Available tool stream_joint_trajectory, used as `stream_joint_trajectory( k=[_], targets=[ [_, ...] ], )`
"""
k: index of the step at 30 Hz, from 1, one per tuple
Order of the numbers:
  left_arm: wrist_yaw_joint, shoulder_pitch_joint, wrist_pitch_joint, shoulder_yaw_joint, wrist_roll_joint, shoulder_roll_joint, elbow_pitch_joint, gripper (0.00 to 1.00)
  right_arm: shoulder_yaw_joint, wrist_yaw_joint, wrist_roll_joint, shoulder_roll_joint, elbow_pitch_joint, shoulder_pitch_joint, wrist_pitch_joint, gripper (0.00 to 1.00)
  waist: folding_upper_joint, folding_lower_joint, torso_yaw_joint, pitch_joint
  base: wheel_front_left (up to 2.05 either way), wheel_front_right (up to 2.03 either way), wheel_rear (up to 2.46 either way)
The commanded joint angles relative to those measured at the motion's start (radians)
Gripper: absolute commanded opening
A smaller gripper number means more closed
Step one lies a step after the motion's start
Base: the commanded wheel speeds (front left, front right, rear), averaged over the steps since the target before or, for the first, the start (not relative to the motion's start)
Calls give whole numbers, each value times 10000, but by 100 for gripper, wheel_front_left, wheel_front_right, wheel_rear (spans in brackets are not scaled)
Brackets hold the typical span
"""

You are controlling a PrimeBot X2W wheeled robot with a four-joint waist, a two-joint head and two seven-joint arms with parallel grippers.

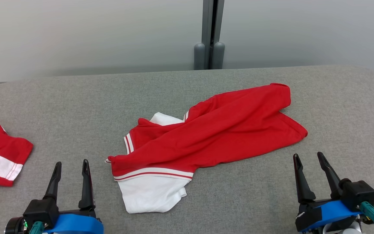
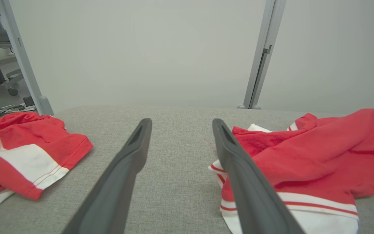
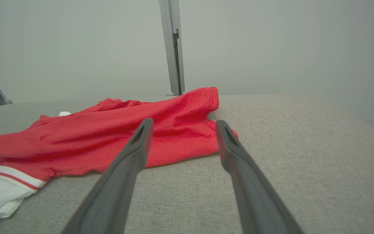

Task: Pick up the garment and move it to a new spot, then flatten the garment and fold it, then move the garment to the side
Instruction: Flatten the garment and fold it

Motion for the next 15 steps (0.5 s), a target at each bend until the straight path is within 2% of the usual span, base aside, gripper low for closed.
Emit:
stream_joint_trajectory(
  k=[1, 8, 15],
  targets=[
    [-14, -28, -26, 18, 51, -5, -31, 100, -6, 1, 58, 9, 32, 119, -33, 100, 1, 0, -3, 3, 0, 0, 0],
    [-34, -16, -26, -74, -37, -5, 74, 100, -152, 1, -22, 7, 115, -37, -33, 100, 1, 0, 3, 16, 0, 0, 0],
    [-81, 9, -28, -896, -288, -6, 604, 100, -436, 1, -389, -3, 489, -468, -32, 100, 1, 0, 73, 161, 0, 0, 0]
  ],
)
